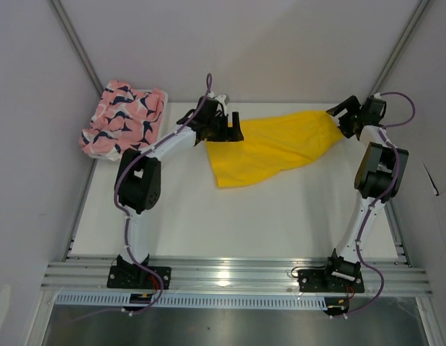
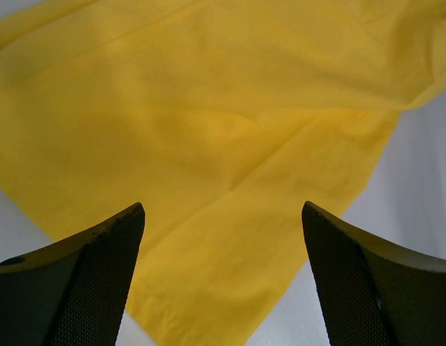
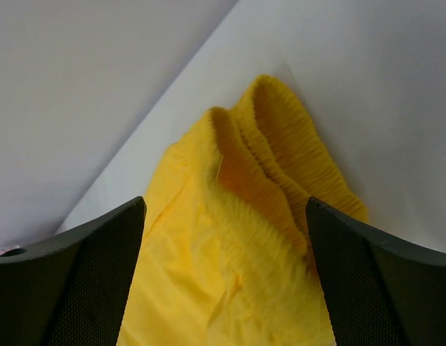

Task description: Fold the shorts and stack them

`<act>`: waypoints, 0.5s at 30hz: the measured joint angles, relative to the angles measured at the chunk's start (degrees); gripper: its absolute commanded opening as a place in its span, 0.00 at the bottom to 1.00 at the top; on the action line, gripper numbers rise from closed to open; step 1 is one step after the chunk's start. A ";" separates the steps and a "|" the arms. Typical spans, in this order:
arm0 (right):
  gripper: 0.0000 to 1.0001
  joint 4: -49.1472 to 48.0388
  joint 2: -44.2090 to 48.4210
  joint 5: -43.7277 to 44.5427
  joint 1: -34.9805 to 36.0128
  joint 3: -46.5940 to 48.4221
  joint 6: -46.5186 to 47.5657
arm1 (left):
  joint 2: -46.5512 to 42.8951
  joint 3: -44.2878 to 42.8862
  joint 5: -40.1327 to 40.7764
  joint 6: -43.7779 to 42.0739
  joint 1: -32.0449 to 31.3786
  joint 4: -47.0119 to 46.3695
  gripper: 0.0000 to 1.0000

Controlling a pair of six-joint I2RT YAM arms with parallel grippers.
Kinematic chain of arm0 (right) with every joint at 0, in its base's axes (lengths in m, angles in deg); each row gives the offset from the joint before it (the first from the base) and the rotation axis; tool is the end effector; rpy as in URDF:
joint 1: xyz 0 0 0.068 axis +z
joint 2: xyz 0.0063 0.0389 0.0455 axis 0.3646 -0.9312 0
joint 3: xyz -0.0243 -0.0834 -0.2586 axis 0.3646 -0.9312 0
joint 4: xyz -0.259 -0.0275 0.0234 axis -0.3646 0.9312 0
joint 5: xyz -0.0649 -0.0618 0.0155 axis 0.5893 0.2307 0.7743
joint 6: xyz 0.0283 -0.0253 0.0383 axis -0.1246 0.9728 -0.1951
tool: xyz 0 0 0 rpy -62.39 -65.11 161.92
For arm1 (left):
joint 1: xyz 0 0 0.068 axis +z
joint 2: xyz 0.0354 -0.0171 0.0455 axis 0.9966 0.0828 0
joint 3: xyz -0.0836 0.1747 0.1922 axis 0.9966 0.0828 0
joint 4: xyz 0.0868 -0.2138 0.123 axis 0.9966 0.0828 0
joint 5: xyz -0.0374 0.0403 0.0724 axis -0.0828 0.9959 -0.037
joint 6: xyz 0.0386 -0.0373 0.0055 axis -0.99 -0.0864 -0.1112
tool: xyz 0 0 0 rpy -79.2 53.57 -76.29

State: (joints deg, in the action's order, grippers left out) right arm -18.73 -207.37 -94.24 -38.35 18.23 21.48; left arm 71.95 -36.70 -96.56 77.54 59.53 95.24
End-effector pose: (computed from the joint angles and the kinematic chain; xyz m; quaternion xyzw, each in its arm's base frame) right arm 0.5045 -0.1398 0.2028 0.3109 0.7953 0.2565 0.4528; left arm 0.4313 -0.2168 0.2511 0.0832 0.8919 -0.2659 0.3562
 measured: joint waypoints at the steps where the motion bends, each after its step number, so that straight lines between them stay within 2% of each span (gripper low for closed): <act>1: 0.91 0.87 -1.31 0.04 0.39 0.92 0.37 | 0.74 0.00 -0.44 0.24 -0.24 -0.07 0.91; 4: 0.88 4.28 -4.39 0.26 1.55 3.93 1.49 | 2.14 0.00 -1.40 0.92 -0.37 -0.09 0.90; 7: 0.81 6.49 -5.55 0.52 2.40 5.64 2.25 | 2.29 0.04 -1.84 1.18 -0.28 -0.44 0.90; 12: 0.70 10.27 -5.62 0.83 3.82 6.27 3.89 | 2.29 0.07 -1.81 1.14 -0.24 -1.07 0.90; 15: 0.68 11.21 -5.01 1.38 4.68 4.39 5.03 | 2.29 0.11 -1.46 1.07 -0.24 -1.05 0.89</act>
State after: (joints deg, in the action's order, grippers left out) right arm -7.52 -212.38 -92.87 -33.67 22.62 26.50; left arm 74.24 -36.59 -98.02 78.61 59.29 94.19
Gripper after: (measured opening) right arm 0.686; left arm 0.898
